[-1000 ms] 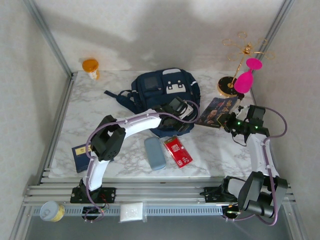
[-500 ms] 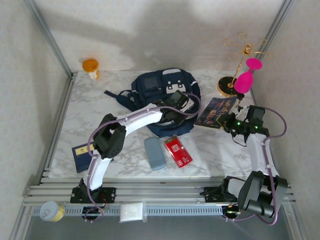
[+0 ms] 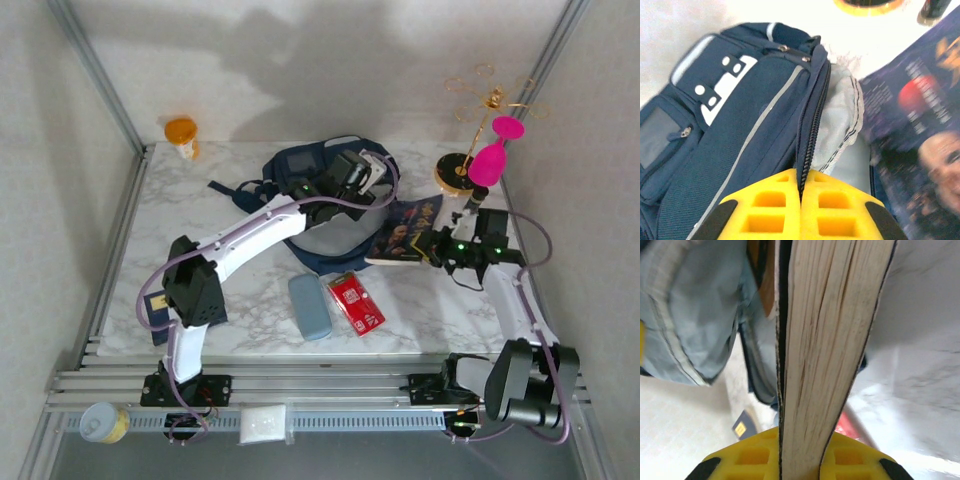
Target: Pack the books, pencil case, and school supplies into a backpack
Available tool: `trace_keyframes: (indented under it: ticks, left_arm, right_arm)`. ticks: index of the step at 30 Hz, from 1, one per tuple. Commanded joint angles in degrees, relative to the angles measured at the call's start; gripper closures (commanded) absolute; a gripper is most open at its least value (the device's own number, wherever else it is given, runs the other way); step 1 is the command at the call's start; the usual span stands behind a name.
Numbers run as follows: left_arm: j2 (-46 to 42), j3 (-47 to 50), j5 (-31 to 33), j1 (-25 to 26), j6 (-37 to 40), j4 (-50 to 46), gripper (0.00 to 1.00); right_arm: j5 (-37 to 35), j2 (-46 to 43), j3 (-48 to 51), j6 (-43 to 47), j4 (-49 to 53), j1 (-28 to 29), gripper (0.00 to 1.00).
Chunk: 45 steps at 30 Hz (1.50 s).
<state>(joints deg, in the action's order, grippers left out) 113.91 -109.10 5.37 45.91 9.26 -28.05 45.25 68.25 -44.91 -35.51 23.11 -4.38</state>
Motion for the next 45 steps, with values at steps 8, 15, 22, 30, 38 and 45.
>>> trace_keyframes:
  ticks: [8,15,22,30,38,45]
  left_arm:
    - [-4.3,-4.1,8.7,-0.5,-1.6,7.1,1.00]
    - [-4.6,-4.0,14.4,-0.4,-4.7,10.6,1.00]
    - [-5.2,-2.4,16.4,-0.3,-7.2,12.2,1.00]
    - [-4.5,-1.6,18.4,-0.4,-8.1,12.5,1.00]
    - [-3.8,-1.4,16.5,-0.3,-9.6,12.9,1.00]
    - [-3.3,-1.7,14.9,-0.2,-10.3,12.4,1.00]
  right_arm:
    - [7.3,15.9,-2.9,-12.9,-35.0,14.5,1.00]
    - [5.3,36.4,-17.8,-6.2,-35.2,20.0,1.00]
    - [-3.2,47.9,-28.9,-2.4,-28.4,19.3,0.77]
    - [-15.3,41.0,-23.8,5.2,-17.1,21.4,0.35]
    - [-24.7,33.4,-16.5,6.6,-12.2,25.7,0.33]
    - [-27.5,38.7,-19.1,5.9,-15.1,28.6,0.73]
